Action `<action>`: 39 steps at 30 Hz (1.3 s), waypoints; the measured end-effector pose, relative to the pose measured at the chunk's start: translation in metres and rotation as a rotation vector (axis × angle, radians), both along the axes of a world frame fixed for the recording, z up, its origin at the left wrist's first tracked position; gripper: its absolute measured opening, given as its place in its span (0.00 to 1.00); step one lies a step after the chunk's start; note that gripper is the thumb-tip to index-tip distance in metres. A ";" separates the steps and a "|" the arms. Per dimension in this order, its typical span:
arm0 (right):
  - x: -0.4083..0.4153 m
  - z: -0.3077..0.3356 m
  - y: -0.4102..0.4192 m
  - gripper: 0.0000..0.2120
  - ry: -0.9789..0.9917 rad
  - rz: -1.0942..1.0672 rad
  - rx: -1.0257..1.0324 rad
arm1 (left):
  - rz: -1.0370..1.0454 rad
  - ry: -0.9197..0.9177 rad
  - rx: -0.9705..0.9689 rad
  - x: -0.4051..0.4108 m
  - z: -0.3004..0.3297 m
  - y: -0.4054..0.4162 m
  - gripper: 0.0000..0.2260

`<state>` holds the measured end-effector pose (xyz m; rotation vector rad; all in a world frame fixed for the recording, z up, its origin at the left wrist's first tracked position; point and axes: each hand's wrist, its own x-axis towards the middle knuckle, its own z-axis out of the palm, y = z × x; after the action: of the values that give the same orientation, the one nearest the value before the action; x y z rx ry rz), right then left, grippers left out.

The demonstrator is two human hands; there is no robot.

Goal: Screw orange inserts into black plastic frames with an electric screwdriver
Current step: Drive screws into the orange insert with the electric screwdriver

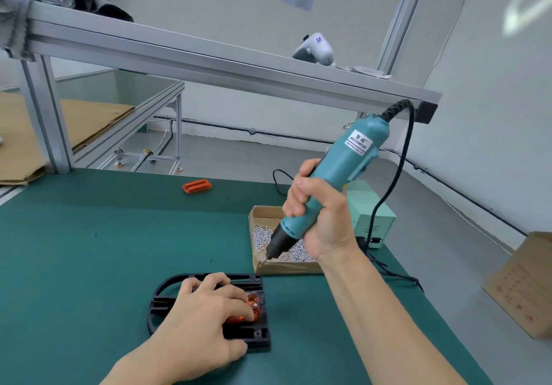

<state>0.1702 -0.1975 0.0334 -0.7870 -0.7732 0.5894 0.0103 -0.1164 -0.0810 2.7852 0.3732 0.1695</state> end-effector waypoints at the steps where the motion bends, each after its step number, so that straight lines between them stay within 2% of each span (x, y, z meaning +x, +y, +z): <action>1: 0.003 0.003 -0.002 0.09 0.016 -0.038 0.019 | 0.000 0.010 0.005 0.002 0.004 -0.001 0.21; 4: 0.008 -0.004 -0.009 0.09 0.045 -0.231 0.060 | 0.015 -0.038 0.013 0.012 0.020 0.000 0.19; 8: 0.021 -0.014 -0.023 0.09 0.122 -0.430 0.128 | 0.116 -0.252 -0.061 0.040 0.041 0.014 0.06; 11: 0.036 -0.014 -0.034 0.09 0.149 -0.507 0.177 | 0.215 -0.300 -0.193 0.064 0.046 0.025 0.05; 13: 0.046 -0.015 -0.037 0.09 0.150 -0.550 0.208 | 0.250 -0.280 -0.207 0.082 0.043 0.029 0.06; 20: 0.059 -0.043 -0.023 0.11 0.162 -0.607 0.117 | 0.245 -0.154 -0.064 0.139 0.023 0.023 0.03; 27: 0.068 -0.066 -0.008 0.08 0.130 -0.667 0.022 | 0.272 -0.040 -0.024 0.156 0.011 0.025 0.04; 34: 0.066 -0.080 0.000 0.08 0.079 -0.652 -0.033 | 0.261 -0.074 0.007 0.157 0.006 0.028 0.05; 39: 0.060 -0.066 -0.006 0.08 0.096 -0.632 0.051 | 0.258 -0.279 -0.046 0.129 0.021 0.034 0.07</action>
<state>0.2300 -0.2036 -0.0330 -0.8929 -0.4117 0.0379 0.1390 -0.0826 -0.0599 2.6098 0.6519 0.5943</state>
